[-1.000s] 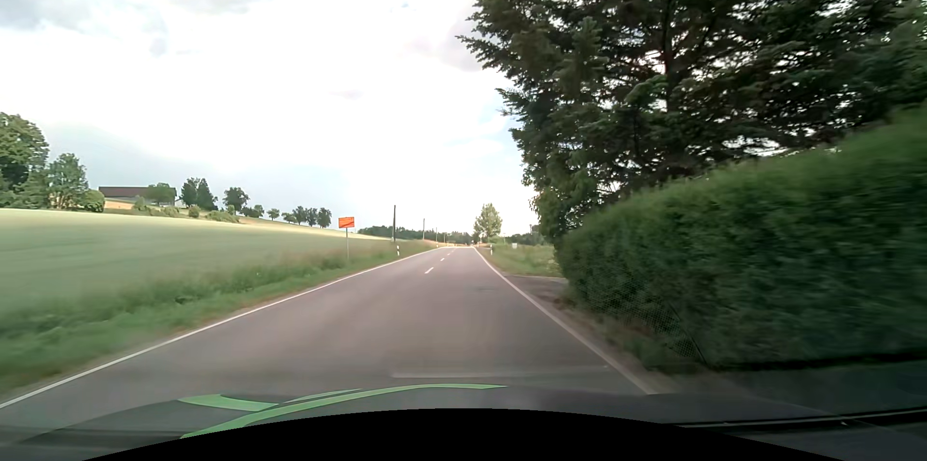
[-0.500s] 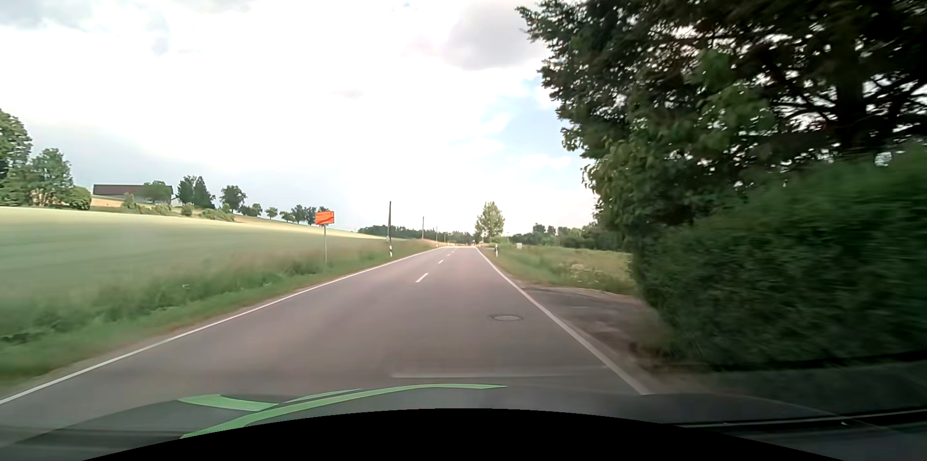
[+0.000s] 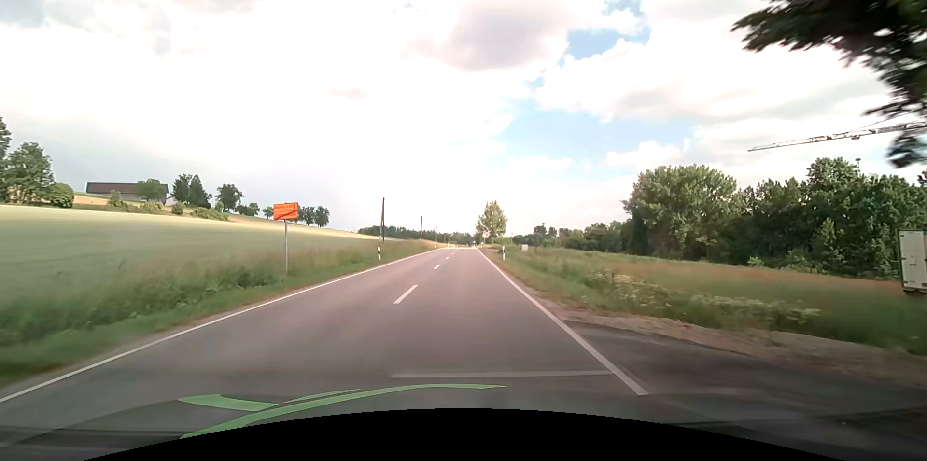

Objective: Follow the waypoints while adhering to traffic rules and regulations

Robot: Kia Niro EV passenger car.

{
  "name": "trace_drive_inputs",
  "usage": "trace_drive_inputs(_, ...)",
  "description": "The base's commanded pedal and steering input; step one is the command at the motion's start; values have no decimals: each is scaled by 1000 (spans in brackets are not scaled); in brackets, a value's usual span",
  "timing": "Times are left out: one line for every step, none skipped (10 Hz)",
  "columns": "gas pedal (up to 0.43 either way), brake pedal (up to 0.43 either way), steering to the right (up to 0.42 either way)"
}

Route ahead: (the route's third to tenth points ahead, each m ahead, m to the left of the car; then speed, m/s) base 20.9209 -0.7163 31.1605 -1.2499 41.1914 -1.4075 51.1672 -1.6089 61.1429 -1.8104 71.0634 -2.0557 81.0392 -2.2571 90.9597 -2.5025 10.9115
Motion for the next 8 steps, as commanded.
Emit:
trace_drive_inputs(358,0,0)
trace_drive_inputs(358,0,0)
trace_drive_inputs(358,0,2)
trace_drive_inputs(358,0,3)
trace_drive_inputs(358,0,3)
trace_drive_inputs(358,0,3)
trace_drive_inputs(358,0,3)
trace_drive_inputs(358,0,3)
